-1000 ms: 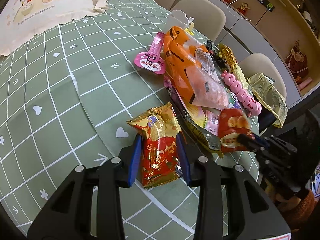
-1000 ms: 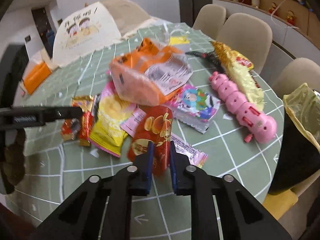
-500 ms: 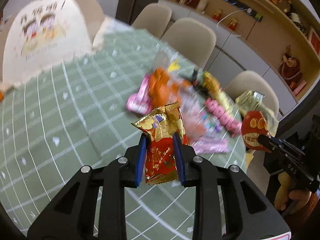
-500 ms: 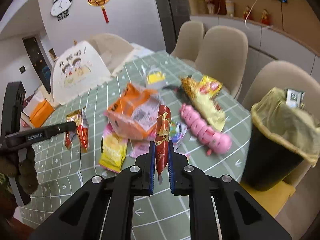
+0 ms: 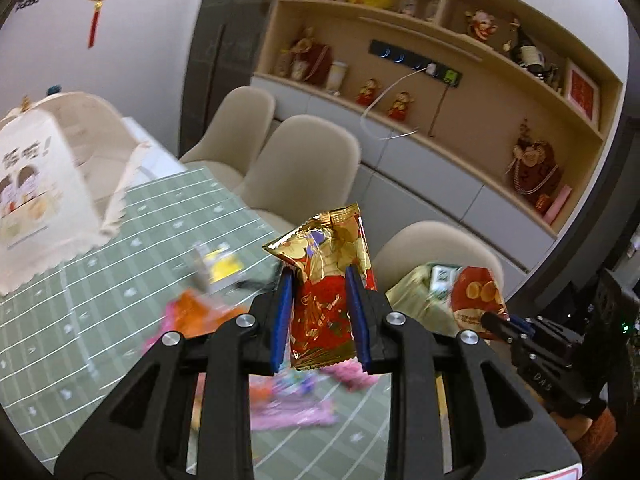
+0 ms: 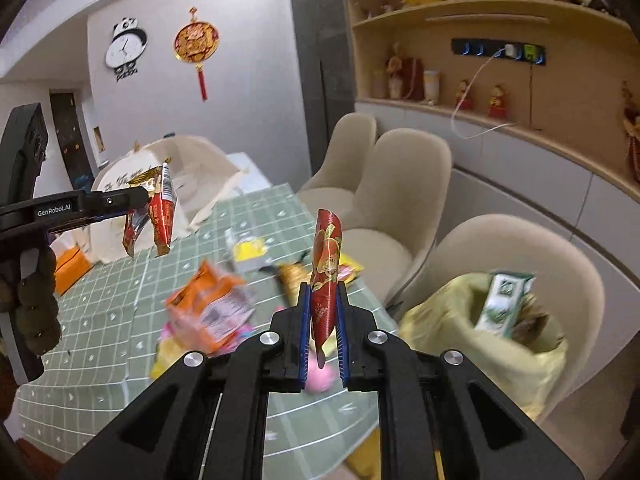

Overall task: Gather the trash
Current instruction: 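Carry both snacks over the bin and open both grippers to drop them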

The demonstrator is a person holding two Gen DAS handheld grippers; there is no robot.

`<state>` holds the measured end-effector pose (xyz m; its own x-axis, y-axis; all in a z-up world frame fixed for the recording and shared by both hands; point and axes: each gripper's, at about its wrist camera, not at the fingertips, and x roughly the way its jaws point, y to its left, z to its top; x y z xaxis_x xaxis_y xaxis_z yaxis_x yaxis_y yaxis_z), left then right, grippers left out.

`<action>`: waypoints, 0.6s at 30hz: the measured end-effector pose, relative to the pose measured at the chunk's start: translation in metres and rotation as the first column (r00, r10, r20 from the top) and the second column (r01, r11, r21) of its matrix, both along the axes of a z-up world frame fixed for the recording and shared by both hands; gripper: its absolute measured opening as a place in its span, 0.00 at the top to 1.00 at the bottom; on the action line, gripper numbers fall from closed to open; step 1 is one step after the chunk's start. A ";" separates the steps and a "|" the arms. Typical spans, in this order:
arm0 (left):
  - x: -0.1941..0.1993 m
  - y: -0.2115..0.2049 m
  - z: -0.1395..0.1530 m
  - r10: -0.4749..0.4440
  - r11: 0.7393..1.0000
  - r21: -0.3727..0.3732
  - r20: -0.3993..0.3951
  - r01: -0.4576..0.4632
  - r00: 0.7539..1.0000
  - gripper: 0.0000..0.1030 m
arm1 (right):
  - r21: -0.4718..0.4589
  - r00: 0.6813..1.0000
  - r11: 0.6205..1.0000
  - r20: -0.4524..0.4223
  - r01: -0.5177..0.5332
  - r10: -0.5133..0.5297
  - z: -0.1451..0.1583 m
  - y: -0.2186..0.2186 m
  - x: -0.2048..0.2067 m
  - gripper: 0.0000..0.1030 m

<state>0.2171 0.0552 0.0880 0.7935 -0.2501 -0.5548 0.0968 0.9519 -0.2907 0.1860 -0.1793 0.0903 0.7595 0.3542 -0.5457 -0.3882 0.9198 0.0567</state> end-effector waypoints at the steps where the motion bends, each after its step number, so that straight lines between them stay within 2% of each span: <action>1: 0.005 -0.010 0.003 -0.007 1.000 -0.001 0.005 0.007 1.000 0.75 | -0.001 1.000 1.000 0.007 0.006 -0.006 0.003 -0.009 0.005 0.88; 9: 0.056 -0.106 0.002 -0.078 0.997 -0.006 -0.014 0.078 0.997 0.75 | 0.016 0.997 0.998 0.051 0.059 -0.060 0.014 -0.094 0.040 0.88; 18: 0.108 -0.197 -0.034 -0.174 0.984 -0.058 -0.102 0.169 0.979 0.75 | 0.028 0.989 0.990 0.047 0.140 -0.141 0.013 -0.185 0.068 0.88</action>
<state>0.3252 -0.1416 0.0540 0.6737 -0.4059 -0.6176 0.2233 0.9084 -0.3535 0.2541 -0.3641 0.1032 0.8281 0.2547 -0.4993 -0.2579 0.9641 0.0641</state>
